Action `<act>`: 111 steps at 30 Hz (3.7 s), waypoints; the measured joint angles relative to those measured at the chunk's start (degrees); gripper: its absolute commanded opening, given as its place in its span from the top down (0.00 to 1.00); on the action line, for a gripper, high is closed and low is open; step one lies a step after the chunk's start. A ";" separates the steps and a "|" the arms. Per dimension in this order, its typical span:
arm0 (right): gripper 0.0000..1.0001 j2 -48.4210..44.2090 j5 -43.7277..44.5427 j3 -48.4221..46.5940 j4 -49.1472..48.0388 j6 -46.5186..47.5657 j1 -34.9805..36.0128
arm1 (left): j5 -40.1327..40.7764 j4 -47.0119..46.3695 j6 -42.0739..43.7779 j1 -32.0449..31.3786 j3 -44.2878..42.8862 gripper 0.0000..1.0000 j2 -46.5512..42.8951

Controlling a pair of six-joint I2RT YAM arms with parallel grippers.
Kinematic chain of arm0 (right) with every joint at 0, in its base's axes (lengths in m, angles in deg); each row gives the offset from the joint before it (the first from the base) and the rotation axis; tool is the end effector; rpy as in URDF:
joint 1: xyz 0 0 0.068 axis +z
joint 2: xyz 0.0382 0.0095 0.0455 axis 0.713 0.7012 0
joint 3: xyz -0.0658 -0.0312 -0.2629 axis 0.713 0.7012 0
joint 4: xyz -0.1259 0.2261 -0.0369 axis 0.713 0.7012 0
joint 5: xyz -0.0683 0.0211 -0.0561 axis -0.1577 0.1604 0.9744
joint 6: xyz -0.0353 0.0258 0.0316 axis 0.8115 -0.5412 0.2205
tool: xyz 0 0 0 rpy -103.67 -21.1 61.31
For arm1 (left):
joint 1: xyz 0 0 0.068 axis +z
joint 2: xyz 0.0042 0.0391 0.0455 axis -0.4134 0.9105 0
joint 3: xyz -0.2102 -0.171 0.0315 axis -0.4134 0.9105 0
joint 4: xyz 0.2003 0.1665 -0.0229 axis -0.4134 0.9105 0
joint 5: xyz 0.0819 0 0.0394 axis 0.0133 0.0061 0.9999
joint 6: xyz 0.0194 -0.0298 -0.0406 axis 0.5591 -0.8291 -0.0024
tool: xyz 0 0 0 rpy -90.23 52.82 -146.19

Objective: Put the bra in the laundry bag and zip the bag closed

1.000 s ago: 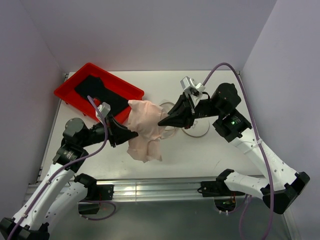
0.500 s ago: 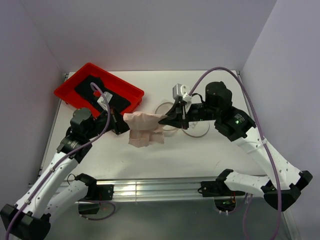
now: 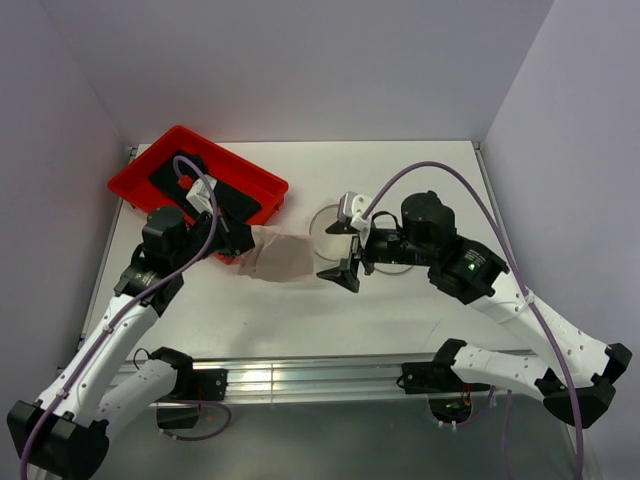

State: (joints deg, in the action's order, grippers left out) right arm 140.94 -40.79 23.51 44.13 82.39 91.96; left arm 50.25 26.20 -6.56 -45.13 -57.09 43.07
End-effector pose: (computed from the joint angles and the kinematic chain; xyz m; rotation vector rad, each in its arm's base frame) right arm 0.1282 0.1603 0.4069 -1.2833 1.3854 0.8298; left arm 0.1821 -0.0880 0.3305 0.0340 1.9520 -1.2375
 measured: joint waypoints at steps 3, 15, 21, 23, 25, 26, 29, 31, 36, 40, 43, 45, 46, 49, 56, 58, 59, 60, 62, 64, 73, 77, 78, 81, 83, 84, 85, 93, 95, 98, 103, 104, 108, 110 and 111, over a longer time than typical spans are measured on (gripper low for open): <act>0.03 0.98 1.60 -0.59 -2.10 -2.29 -0.13 | 0.94 0.48 0.68 0.00 -0.04 1.00 -1.77; 0.02 16.90 -0.28 -6.38 -6.08 -7.87 -0.17 | -7.87 -4.63 0.70 0.00 1.84 1.00 -4.13; 0.07 18.99 -6.32 -5.92 -6.47 -7.89 -0.24 | -13.57 -7.45 0.66 0.00 1.84 1.00 -2.32; 0.17 18.93 -7.96 -4.81 -7.52 -8.15 -0.24 | -14.58 -7.41 0.76 0.00 1.84 1.00 -1.64; 0.34 18.93 -9.03 -3.54 -8.57 -8.81 -0.24 | -15.19 -7.32 1.14 0.00 1.84 1.00 -1.36; 0.41 18.93 -9.64 -2.91 -8.76 -9.05 -0.26 | -15.26 -7.06 1.40 0.00 1.77 1.00 -1.31; 0.67 18.93 -10.73 -1.51 -9.73 -10.23 -0.46 | -15.28 -5.70 2.14 0.00 0.81 1.00 -1.31; 0.88 18.93 -10.93 -1.36 -10.29 -11.32 -0.79 | -15.28 -4.35 2.86 -0.07 -0.46 0.83 -1.31; 1.00 18.40 -11.61 0.09 -13.09 -14.64 -2.29 | -11.43 -0.48 5.97 -0.11 -4.63 0.36 -1.57; 1.00 15.52 -10.23 3.76 -15.76 -18.99 -4.61 | -0.83 4.79 7.87 -0.11 -8.11 0.28 -4.17; 1.00 11.56 -5.70 6.56 -17.88 -23.52 -7.30 | 7.19 6.64 7.82 -0.09 -8.74 0.34 -7.13; 1.00 9.31 -1.42 7.72 -19.52 -25.92 -8.70 | 10.16 6.64 7.45 -0.09 -8.63 0.40 -7.67; 1.00 7.82 2.23 8.44 -20.24 -27.34 -9.33 | 11.08 5.95 6.95 -0.11 -8.22 0.41 -7.34; 1.00 4.46 10.88 9.49 -20.87 -30.47 -10.64 | 11.80 3.63 5.11 -0.13 -5.16 0.42 -4.74; 1.00 0.24 28.89 13.25 -24.72 -35.93 -13.88 | 15.61 -1.92 1.68 -6.10 -0.66 0.42 9.70; 1.00 0.26 31.61 14.97 -25.24 -36.85 -14.64 | 17.38 -4.07 1.70 -8.04 -1.05 0.40 14.71; 1.00 0.46 32.74 16.04 -25.44 -37.48 -15.26 | 18.14 -4.83 1.75 -8.72 -1.66 0.40 17.27; 1.00 0.70 33.29 16.94 -25.53 -37.99 -15.74 | 18.80 -5.73 1.84 -9.18 -2.38 0.38 20.04; 1.00 1.25 34.27 18.73 -25.70 -38.60 -16.65 | 19.96 -7.02 2.32 -9.90 -4.59 0.38 25.46; 1.00 2.19 34.69 20.04 -25.70 -38.93 -17.68 | 21.09 -8.11 3.26 -10.51 -7.56 0.37 31.17; 1.00 7.41 34.47 22.23 -27.50 -39.65 -19.96 | 22.49 -9.66 6.34 -11.89 -19.26 0.55 47.17; 1.00 10.14 33.53 22.71 -28.74 -39.60 -20.00 | 21.99 -10.49 6.99 -11.89 -20.44 0.66 49.42; 1.00 11.04 33.33 22.73 -29.09 -39.60 -20.00 | 21.79 -10.45 7.06 -11.89 -20.52 0.76 49.64; 1.00 14.78 32.74 22.73 -29.81 -39.47 -20.00 | 20.92 -11.02 6.99 -11.96 -20.57 1.00 49.83; 1.00 17.18 32.65 22.71 -29.97 -39.15 -20.02 | 20.50 -12.00 6.84 -12.02 -20.57 1.00 49.86; 1.00 18.36 32.61 22.62 -30.14 -38.88 -20.02 | 20.11 -12.55 6.75 -12.07 -20.57 1.00 49.86; 1.00 19.30 32.46 22.47 -30.27 -38.71 -20.02 | 19.61 -13.42 6.51 -12.09 -20.57 1.00 49.86; 1.00 27.19 29.16 21.33 -33.05 -38.56 -19.61 | 15.39 -20.98 4.00 -12.87 -18.43 1.00 49.81; 1.00 27.87 28.50 21.35 -33.88 -39.30 -19.10 | 14.32 -22.25 3.45 -13.42 -17.92 1.00 49.81; 1.00 28.44 27.06 21.35 -36.00 -40.98 -17.66 | 12.92 -24.46 2.73 -14.36 -17.22 1.00 49.81; 1.00 30.18 26.14 21.90 -38.77 -44.26 -15.52 | 11.10 -27.04 1.44 -15.61 -17.09 1.00 49.81; 1.00 30.62 26.14 22.12 -39.10 -44.92 -15.41 | 10.71 -27.47 1.25 -15.82 -17.11 1.00 49.81; 1.00 31.41 27.91 22.88 -39.65 -47.93 -15.28 | 10.01 -28.87 0.17 -16.98 -16.37 1.00 49.46; 1.00 30.99 29.42 23.58 -40.41 -49.75 -15.30 | 9.86 -29.05 -0.44 -17.31 -14.73 1.00 48.39; 1.00 30.45 30.47 24.24 -40.96 -50.97 -15.34 | 9.92 -29.29 -0.76 -17.49 -13.33 1.00 47.47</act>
State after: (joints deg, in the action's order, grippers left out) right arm 171.39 -10.32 47.75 3.17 31.42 76.61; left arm 60.17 -3.09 -7.33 -62.61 -70.43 90.54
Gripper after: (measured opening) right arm 0.059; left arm 0.014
